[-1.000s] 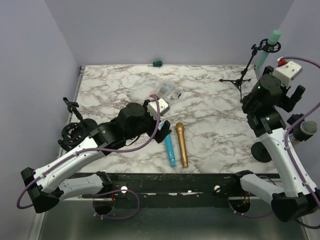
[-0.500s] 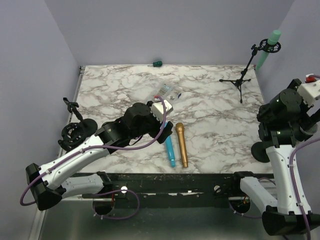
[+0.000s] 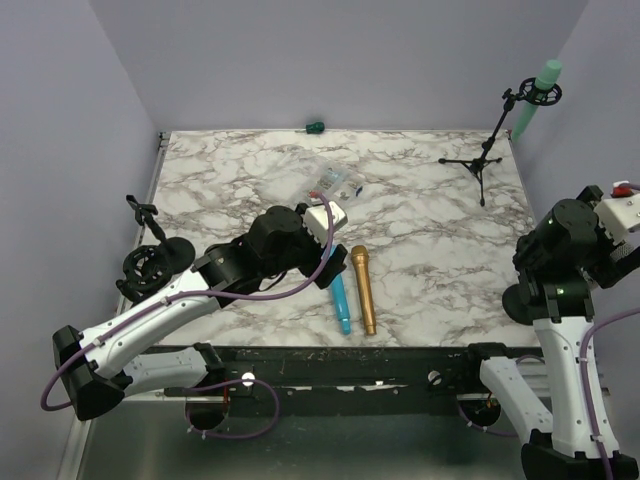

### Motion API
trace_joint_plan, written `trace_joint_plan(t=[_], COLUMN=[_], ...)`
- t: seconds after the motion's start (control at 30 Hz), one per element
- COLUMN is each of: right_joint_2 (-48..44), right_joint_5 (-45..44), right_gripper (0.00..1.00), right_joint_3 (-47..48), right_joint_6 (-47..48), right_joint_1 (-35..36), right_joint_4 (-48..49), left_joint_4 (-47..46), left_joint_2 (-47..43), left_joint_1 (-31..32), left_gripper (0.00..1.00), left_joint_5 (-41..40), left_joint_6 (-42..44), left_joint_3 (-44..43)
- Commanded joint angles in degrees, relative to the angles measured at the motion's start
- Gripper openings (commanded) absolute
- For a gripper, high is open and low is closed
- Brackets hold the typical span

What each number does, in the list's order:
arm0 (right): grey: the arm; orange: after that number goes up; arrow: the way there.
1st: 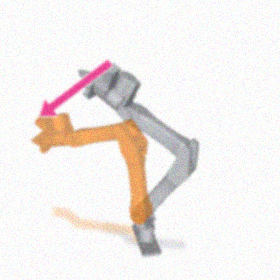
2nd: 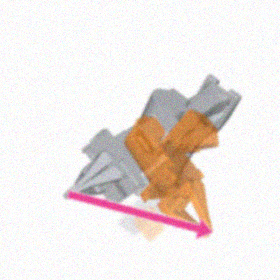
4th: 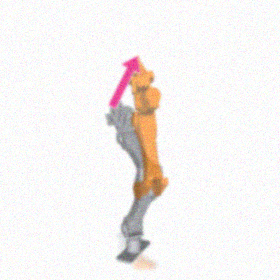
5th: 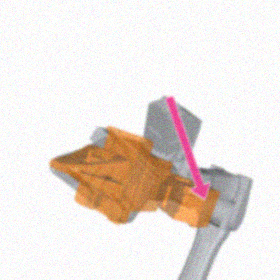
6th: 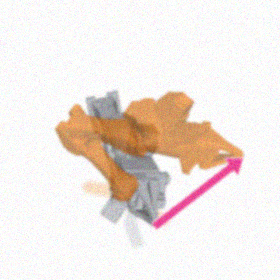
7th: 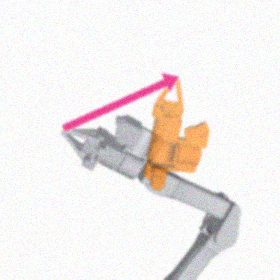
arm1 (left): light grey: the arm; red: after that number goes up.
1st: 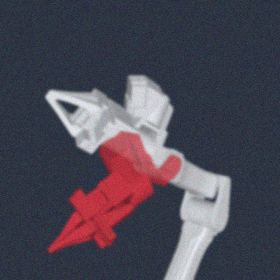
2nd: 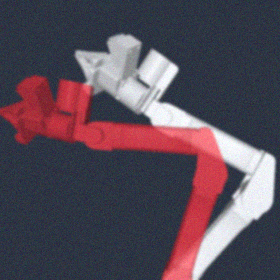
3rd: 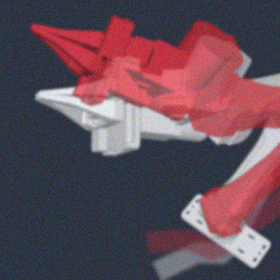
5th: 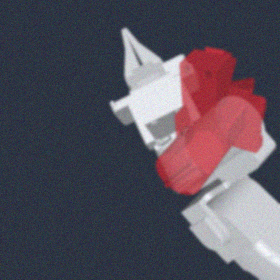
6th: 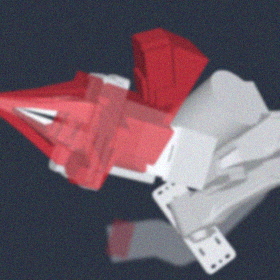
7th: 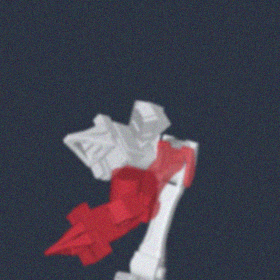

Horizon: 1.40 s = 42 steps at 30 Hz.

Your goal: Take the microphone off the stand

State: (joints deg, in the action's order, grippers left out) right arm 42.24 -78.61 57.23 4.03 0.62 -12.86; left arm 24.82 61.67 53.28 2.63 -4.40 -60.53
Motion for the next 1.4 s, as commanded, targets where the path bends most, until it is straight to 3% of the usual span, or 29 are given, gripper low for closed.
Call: trace_joint_plan(t=[0.0,0.33,0.37,0.47,0.6,0.83,1.03,1.37], right_joint_2=[-1.03,-0.26,-0.47,-0.97,-0.33,2.09,4.94,11.3], right_joint_5=[-1.27,-1.06,-0.95,0.26,4.7,23.9,42.28,74.9], right_gripper=[1.0,0.99,0.95,0.72,0.55,0.28,0.11,0.06], right_joint_3=[-2.33,-3.47,-3.22,-2.31,-1.44,2.94,5.99,4.38], right_joint_6=[-6.7,-9.28,-9.31,-9.12,-9.1,-11.25,-13.54,-15.04], right_joint_1=[-0.31,-0.29,-0.31,-0.36,-0.36,-0.35,-0.29,-0.32], right_joint_4=[-6.17,-7.18,-7.18,-7.21,-6.63,-9.29,-9.55,0.02], left_joint_4=[-1.38,-1.34,-1.36,-1.2,-0.95,-0.99,-0.53,-1.09], left_joint_2=[-0.85,-1.72,-1.8,-1.99,-2.49,-3.16,-2.87,-1.05], left_joint_1=[0.34,0.42,0.42,0.42,0.42,0.42,0.42,0.42], left_gripper=[0.86,0.86,0.86,0.86,0.86,0.86,0.86,0.87], left_joint_5=[1.66,1.59,1.66,1.85,1.94,1.73,0.45,-0.33], left_joint_6=[-0.56,-0.28,-0.34,-0.28,-0.3,-0.33,0.12,0.23], left_joint_3=[0.49,0.43,0.49,0.33,0.13,-0.01,-0.17,0.48])
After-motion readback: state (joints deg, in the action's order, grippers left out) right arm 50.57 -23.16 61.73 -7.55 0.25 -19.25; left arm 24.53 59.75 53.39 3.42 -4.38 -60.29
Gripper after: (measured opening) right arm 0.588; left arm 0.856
